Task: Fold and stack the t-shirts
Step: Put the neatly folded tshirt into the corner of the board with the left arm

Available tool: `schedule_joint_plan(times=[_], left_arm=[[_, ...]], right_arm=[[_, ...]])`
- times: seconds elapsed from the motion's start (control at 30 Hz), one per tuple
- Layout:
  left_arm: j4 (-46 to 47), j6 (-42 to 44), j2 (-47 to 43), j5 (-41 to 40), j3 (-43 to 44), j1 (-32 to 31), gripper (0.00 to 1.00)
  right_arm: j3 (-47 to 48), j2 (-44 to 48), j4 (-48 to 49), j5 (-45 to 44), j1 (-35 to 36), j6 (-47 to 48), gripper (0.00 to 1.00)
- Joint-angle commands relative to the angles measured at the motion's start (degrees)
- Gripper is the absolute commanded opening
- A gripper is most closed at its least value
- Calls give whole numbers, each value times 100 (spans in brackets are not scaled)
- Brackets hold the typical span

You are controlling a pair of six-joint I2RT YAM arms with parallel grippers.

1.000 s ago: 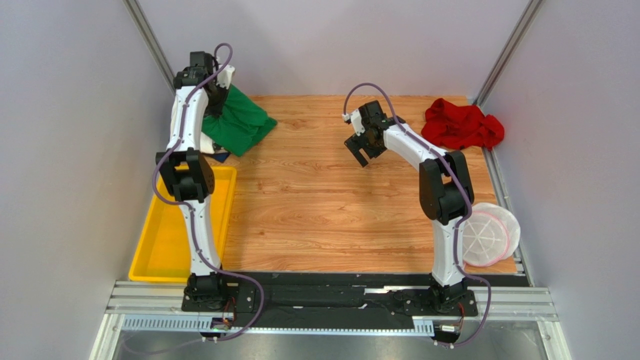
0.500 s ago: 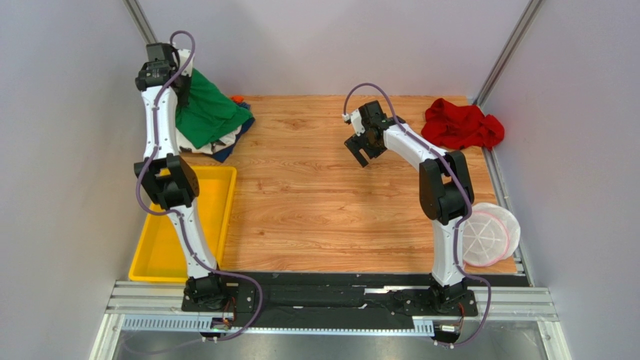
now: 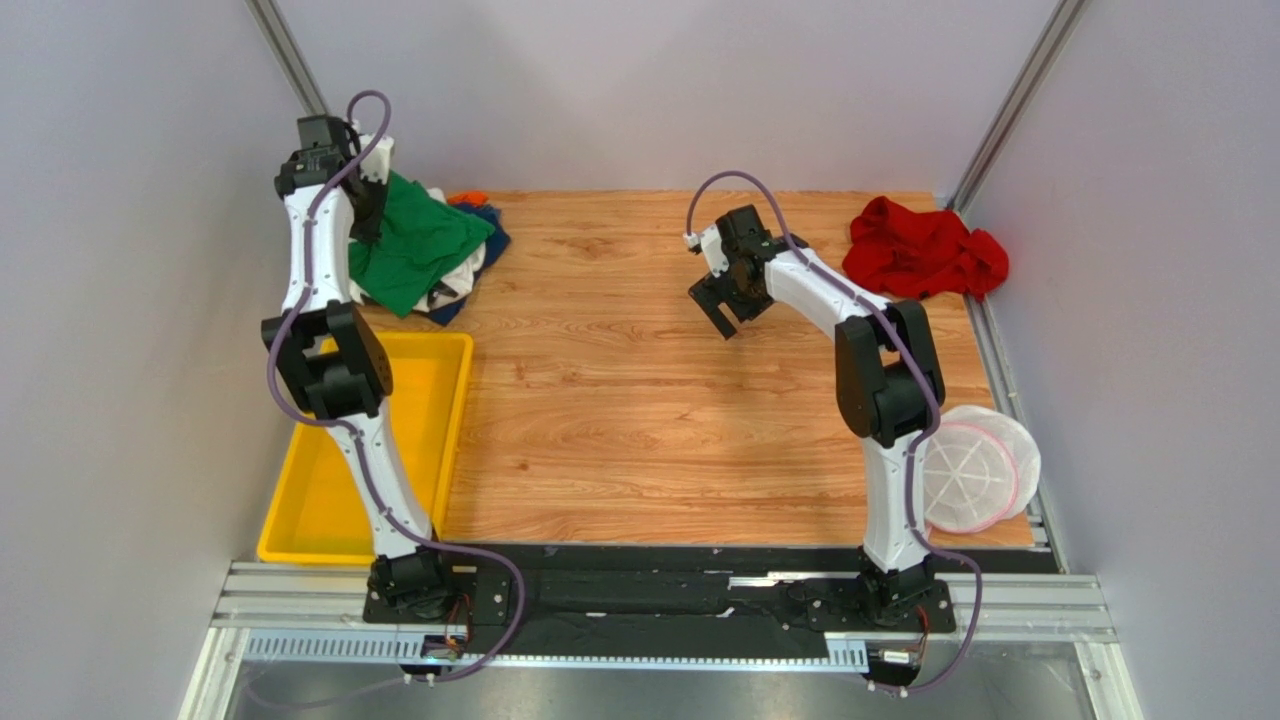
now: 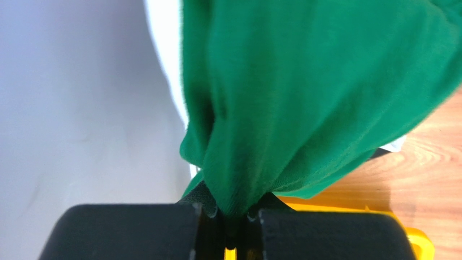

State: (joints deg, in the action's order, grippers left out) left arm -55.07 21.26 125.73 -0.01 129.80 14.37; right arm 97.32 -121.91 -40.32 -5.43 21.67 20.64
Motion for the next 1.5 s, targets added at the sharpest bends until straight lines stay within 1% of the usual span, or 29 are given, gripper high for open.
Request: schedule_joint_plan(times=[0.0, 0.13, 0.27, 0.33, 0.43, 0.6, 0.63, 0.7, 0.73, 0.8, 0.83, 0.9, 0.93, 1.03, 1.27, 1.37, 1.47], left_arm=[[67, 309, 222, 405, -104, -268, 0], [58, 213, 583, 371, 185, -400, 0], [40, 177, 882, -173, 677, -435, 0], [101, 195, 944, -524, 722, -444, 0], [259, 309, 874, -964, 644, -435, 0], [838, 493, 435, -1413, -50, -426, 3], [901, 511, 382, -1492, -129, -435, 9], [1015, 511, 259, -1572, -270, -418, 15], [1042, 494, 215, -1624, -306, -400, 22], [1199, 459, 101, -1704, -428, -374, 29], [1270, 432, 48, -1765, -551, -348, 36], [1541, 432, -101, -1836, -683, -295, 45], [1639, 432, -154, -1984, -806, -277, 51], [1973, 476, -347, -2169, -1043, -216, 56], [2588, 590, -926, -2346, -1615, -119, 59], [2598, 503, -1251, -2153, -1878, -110, 59], [2563, 275, -1831, -1539, -2379, -110, 59]], right_arm=[[85, -44, -11, 95, 4, 36, 91], [86, -35, -55, 130, 4, 27, 91], [59, -17, -64, 148, 4, 36, 91], [59, -35, -73, 183, 4, 27, 91], [77, -61, -90, 218, 4, 36, 91], [112, -88, -126, 279, 21, 27, 91], [112, -88, -126, 279, 21, 27, 91], [103, -88, -135, 280, 13, 27, 91], [103, -88, -143, 279, 13, 27, 91], [77, -61, -126, 245, 12, 36, 91], [68, -44, -108, 244, 21, 45, 91], [50, -9, -99, 209, 21, 63, 91], [59, 0, -91, 200, 21, 63, 91], [59, 35, -108, 209, 21, 71, 91], [68, 106, -134, 218, 21, 63, 91], [94, 185, -161, 157, 48, 71, 91], [112, 351, -143, -27, 56, 63, 91]])
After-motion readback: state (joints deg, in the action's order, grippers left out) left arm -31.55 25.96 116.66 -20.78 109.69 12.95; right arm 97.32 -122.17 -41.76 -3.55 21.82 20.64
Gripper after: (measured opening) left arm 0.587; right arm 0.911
